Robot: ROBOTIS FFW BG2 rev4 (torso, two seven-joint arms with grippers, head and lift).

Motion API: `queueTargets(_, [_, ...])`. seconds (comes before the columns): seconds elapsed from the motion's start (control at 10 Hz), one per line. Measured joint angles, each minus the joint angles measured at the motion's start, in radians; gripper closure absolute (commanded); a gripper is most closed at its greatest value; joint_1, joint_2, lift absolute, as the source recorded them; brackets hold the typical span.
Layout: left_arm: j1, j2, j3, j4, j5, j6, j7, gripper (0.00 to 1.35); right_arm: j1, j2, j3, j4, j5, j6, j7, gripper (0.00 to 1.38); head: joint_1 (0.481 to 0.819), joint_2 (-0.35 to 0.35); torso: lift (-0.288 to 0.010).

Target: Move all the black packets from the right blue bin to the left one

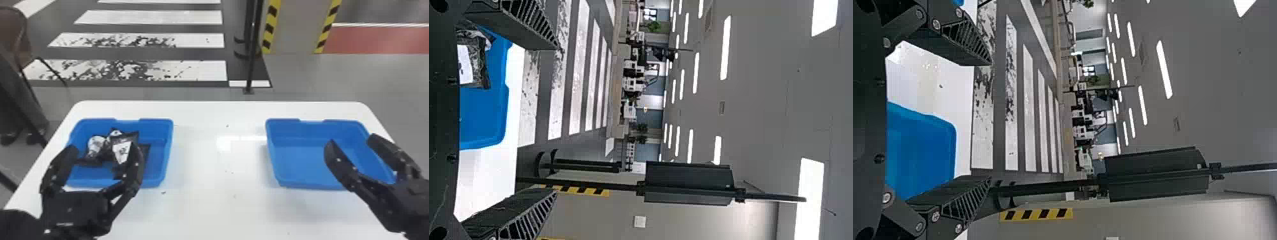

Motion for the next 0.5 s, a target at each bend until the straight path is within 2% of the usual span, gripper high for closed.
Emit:
queueTargets(0.3, [0.021, -0.005, 0.013, -0.016, -0.007, -0.007, 0.02, 0.0, 0.051, 0.006, -0.024, -0.046, 0.031, 0.045, -0.016, 0.23, 0.695, -0.01, -0.14])
queueTargets(0.5, [0.018, 0.0, 0.013, -0.003, -0.059, -0.008, 0.037, 0.0, 0.043, 0.006, -0.027, -0.037, 0.038, 0.056, -0.021, 0.23, 0.695, -0.011, -0.14])
